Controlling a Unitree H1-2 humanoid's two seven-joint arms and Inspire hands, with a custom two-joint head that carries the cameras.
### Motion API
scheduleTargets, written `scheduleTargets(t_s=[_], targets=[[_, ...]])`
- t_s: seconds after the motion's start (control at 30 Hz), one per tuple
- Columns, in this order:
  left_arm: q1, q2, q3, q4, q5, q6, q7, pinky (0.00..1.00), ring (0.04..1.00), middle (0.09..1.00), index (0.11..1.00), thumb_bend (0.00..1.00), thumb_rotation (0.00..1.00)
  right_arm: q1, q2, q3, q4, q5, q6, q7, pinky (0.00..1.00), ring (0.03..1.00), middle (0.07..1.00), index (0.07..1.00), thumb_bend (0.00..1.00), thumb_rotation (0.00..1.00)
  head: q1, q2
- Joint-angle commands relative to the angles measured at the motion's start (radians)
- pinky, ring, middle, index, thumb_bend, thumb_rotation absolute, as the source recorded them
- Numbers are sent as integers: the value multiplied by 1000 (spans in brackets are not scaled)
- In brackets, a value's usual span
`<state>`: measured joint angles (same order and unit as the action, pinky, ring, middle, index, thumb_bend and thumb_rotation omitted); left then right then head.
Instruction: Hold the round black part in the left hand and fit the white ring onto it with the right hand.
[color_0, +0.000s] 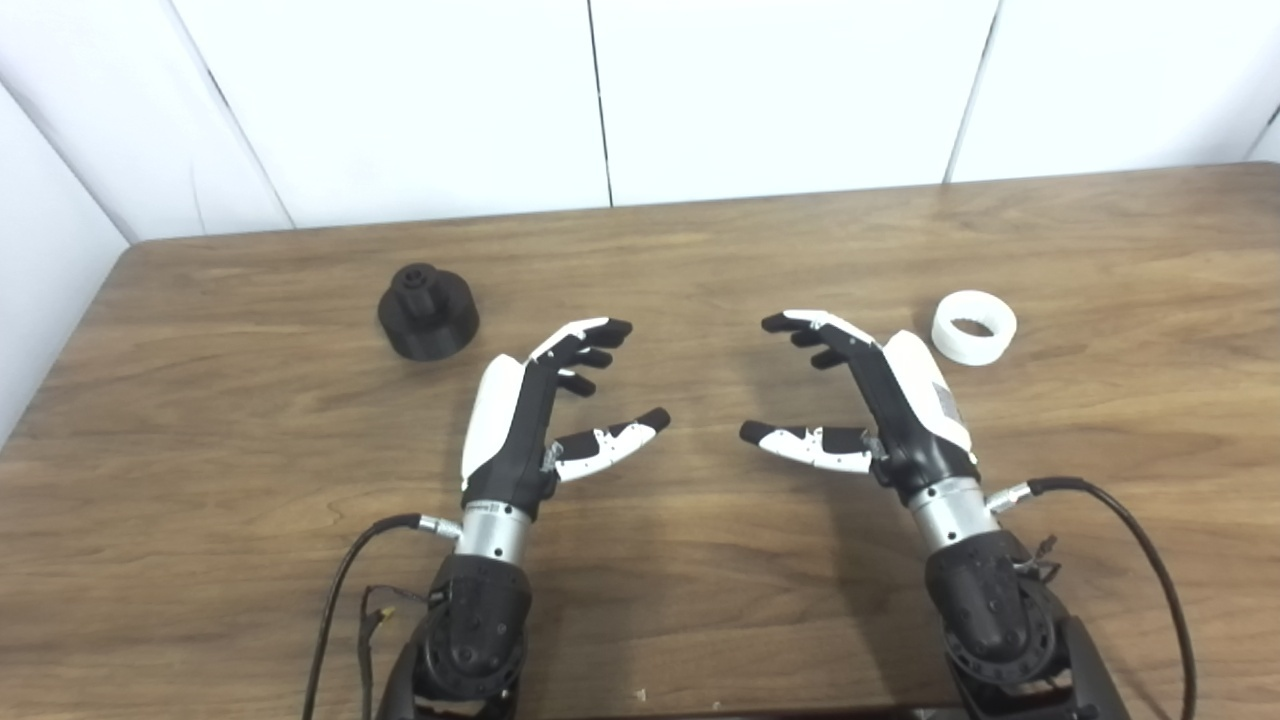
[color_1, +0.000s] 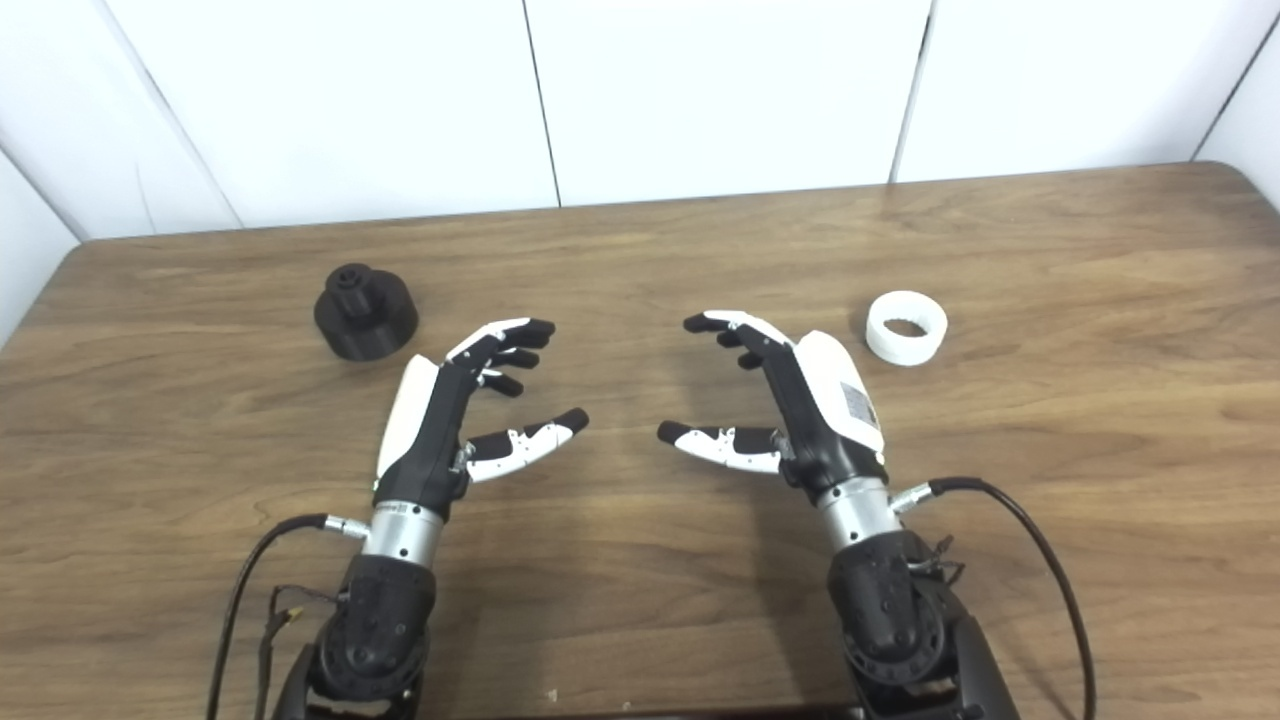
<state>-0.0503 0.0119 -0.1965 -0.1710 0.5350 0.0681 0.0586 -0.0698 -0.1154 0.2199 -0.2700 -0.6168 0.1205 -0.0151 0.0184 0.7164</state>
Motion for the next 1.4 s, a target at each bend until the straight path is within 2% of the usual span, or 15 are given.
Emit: scheduleTargets(t_s=[0.0, 0.13, 0.27, 0.37, 0.6, 0.7, 0.73, 0.77, 0.8, 0.9, 1.13, 1.37], targets=[[-42, 2, 5, -18, -11, -15, 1, 599, 706, 752, 719, 697, 161, -39, 7, 2, -19, -6, -36, -11, 683, 773, 797, 750, 687, 254, 0, 0], [-44, 10, 7, -10, -20, -30, -1, 594, 704, 749, 710, 689, 152, -40, 9, 1, -16, 1, -36, -11, 701, 778, 799, 748, 690, 262, -4, 2], [-43, 14, 5, -17, -12, -20, -5, 619, 744, 769, 679, 683, 215, -40, 14, 3, -17, -1, -29, -9, 713, 782, 800, 726, 693, 255, -4, 1], [-42, 16, 5, -18, -8, -22, -2, 623, 755, 775, 650, 672, 200, -39, 16, 3, -15, -1, -33, -12, 700, 782, 800, 727, 695, 241, -3, 0], [-40, 15, 4, -22, -10, -19, -4, 629, 758, 776, 653, 672, 190, -36, 17, 1, -17, 6, -39, -13, 717, 787, 803, 738, 687, 241, -4, 1], [-35, 13, 2, -13, -17, -38, 3, 621, 751, 770, 652, 673, 167, -29, 16, 1, -17, 5, -38, -13, 706, 785, 804, 738, 687, 236, 5, -27], [-32, 12, 0, -6, -17, -49, 10, 616, 745, 766, 652, 674, 162, -25, 15, 2, -14, 5, -43, -16, 701, 781, 803, 736, 688, 235, 14, -49], [-30, 11, -1, -2, -16, -57, 14, 612, 741, 764, 651, 675, 158, -22, 14, 2, -12, 5, -46, -19, 698, 779, 803, 735, 688, 235, 14, -49], [-27, 12, -4, 6, -10, -66, 21, 611, 739, 762, 650, 675, 155, -18, 12, 2, -8, 6, -53, -22, 696, 779, 803, 734, 688, 236, 25, -72], [-22, 11, -14, 27, 15, -83, 40, 609, 738, 760, 652, 662, 159, -9, 9, 1, 3, 6, -70, -31, 688, 775, 800, 732, 685, 236, 37, -94], [-24, 11, -18, 61, 23, -100, 59, 622, 749, 768, 661, 648, 164, -8, 8, -6, 32, 15, -102, -47, 677, 768, 792, 730, 683, 234, 39, -115], [-26, 9, -17, 68, 28, -103, 64, 624, 745, 765, 662, 652, 183, -10, 4, -6, 38, 14, -114, -53, 675, 764, 791, 730, 680, 212, 50, -115]])
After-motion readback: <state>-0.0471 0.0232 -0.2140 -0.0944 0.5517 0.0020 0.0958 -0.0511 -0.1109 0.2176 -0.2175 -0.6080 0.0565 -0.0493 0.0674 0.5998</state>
